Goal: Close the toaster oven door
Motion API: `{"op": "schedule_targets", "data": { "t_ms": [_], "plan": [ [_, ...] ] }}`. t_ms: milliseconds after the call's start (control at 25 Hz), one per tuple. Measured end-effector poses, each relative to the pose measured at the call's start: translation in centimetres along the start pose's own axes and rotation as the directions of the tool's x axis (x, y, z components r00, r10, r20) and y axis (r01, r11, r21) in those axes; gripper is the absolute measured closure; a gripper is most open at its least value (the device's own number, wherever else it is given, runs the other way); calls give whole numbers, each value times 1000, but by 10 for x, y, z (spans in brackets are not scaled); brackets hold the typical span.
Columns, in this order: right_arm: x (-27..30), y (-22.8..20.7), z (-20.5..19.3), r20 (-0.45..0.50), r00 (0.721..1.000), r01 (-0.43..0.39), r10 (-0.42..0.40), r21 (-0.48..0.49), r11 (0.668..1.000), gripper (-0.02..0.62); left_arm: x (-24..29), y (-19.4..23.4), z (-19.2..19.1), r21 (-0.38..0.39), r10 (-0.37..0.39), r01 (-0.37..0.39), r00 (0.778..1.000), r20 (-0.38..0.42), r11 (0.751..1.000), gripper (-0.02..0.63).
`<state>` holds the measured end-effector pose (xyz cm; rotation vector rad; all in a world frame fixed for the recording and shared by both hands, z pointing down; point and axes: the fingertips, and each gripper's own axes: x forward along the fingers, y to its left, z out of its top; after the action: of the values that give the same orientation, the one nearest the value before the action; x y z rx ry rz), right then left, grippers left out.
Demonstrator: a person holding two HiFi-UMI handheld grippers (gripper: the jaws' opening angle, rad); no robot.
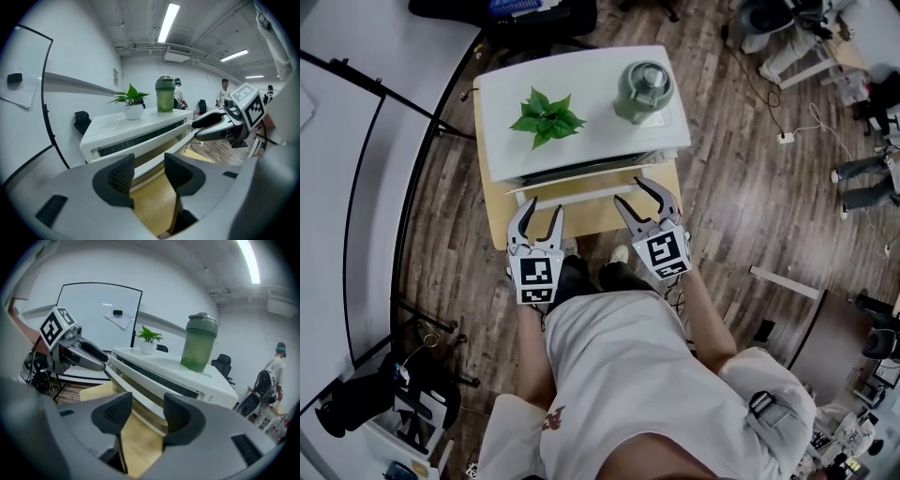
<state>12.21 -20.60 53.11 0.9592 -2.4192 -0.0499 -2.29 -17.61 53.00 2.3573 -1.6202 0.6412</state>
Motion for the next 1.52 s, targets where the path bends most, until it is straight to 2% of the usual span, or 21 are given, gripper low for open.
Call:
{"op": "schedule_targets", "data": {
  "t_ms": [1520],
  "plan": [
    [16, -18, 17, 30, 999, 23, -23, 4, 1000, 379, 15, 16, 18, -20, 13, -12, 999, 32, 1000, 405]
  ]
}}
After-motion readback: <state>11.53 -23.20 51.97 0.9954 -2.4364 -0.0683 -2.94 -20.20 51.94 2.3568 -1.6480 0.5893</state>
